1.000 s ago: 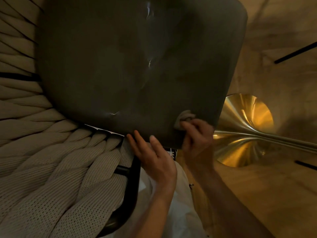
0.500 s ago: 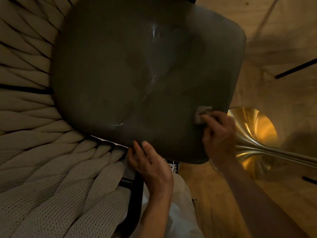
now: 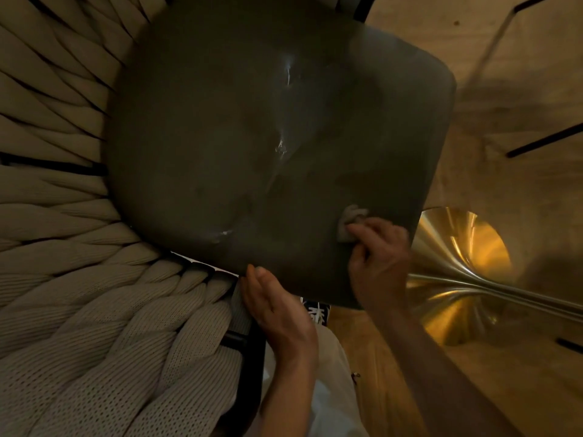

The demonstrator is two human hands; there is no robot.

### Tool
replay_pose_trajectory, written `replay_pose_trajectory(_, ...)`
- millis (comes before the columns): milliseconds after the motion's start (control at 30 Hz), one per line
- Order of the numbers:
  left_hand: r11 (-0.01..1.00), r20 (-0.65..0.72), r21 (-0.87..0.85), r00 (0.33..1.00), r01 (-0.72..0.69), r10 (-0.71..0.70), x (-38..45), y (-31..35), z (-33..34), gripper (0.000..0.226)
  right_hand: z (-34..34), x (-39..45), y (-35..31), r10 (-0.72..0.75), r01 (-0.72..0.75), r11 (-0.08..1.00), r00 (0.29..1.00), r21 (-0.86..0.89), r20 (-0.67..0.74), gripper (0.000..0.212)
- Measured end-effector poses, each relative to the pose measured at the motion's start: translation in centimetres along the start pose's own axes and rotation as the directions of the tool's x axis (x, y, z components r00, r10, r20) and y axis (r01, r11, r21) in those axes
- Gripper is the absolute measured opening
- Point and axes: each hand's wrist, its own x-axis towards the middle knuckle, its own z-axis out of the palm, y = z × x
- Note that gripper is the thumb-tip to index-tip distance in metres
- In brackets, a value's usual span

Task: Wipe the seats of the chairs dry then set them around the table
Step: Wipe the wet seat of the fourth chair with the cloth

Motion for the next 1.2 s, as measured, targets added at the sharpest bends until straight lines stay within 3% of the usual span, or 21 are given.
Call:
replay_pose_trajectory(100,0.997,-0.015,-0.056,0.998,0.055,-0.055,0.4,0.2,-0.2,0.075,1.7,-3.3,-3.4,-0.193,0.182,0.978,0.974,0.101,0.121,0.026)
replay_pose_trajectory(200,0.998,-0.041,-0.064,0.999,0.017,-0.019,0.1,1.2,-0.3,0.049,2.9,-5.3,-5.4,-0.394,0.341,0.915,0.872,0.216,0.290,0.020)
replay_pose_trajectory(267,0.999,-0.041,-0.032,0.999,-0.006,0.005,-0.4,1.7,-0.4,0.046,3.2,-5.3,-5.6,-0.457,0.383,0.888,0.796,0.254,0.398,0.022)
replay_pose_trajectory(367,0.999,-0.041,-0.053,0.999,0.001,-0.003,-0.4,1.8,-0.2,0.046,2.8,-4.0,-4.7,-0.481,0.420,0.877,0.777,0.235,0.407,0.021)
replay_pose_trajectory(533,0.999,-0.053,0.053,0.999,-0.005,0.008,0.4,1.0,0.2,0.054,0.8,0.8,-1.8,-0.286,0.282,0.958,0.940,0.051,0.188,0.029)
replay_pose_trajectory(633,0.996,-0.028,0.087,0.999,0.031,-0.029,0.1,0.9,0.1,0.067,-1.1,4.6,1.6,-0.136,0.139,0.990,0.987,-0.037,0.083,0.034)
replay_pose_trajectory(733,0.994,-0.035,0.018,0.994,0.105,-0.104,-0.2,1.3,0.2,0.055,-2.5,8.1,4.5,0.037,-0.038,0.998,0.999,-0.047,-0.015,0.035)
replay_pose_trajectory(833,0.990,-0.013,-0.081,0.993,0.117,-0.119,-0.1,1.3,0.3,0.054,-2.9,9.6,5.2,0.110,-0.115,0.991,0.992,-0.068,-0.062,0.036)
replay_pose_trajectory(933,0.968,0.005,-0.203,0.989,0.148,-0.151,0.2,0.9,0.3,0.070,-2.1,8.7,3.6,0.172,-0.177,0.984,0.979,-0.033,-0.107,0.037)
replay_pose_trajectory(1000,0.959,0.012,-0.238,0.988,0.155,-0.157,0.3,1.1,0.3,0.080,-1.0,6.9,1.6,0.097,-0.099,0.995,0.992,-0.020,-0.075,0.035)
replay_pose_trajectory(1100,0.962,0.008,-0.236,0.990,0.135,-0.137,0.1,1.3,0.4,0.077,0.9,3.3,-2.0,-0.102,0.101,0.995,0.993,0.021,0.067,0.031)
replay_pose_trajectory(1200,0.963,-0.007,-0.222,0.988,0.150,-0.156,0.3,1.4,0.3,0.088,3.0,0.1,-5.4,-0.396,0.363,0.916,0.883,0.170,0.252,0.027)
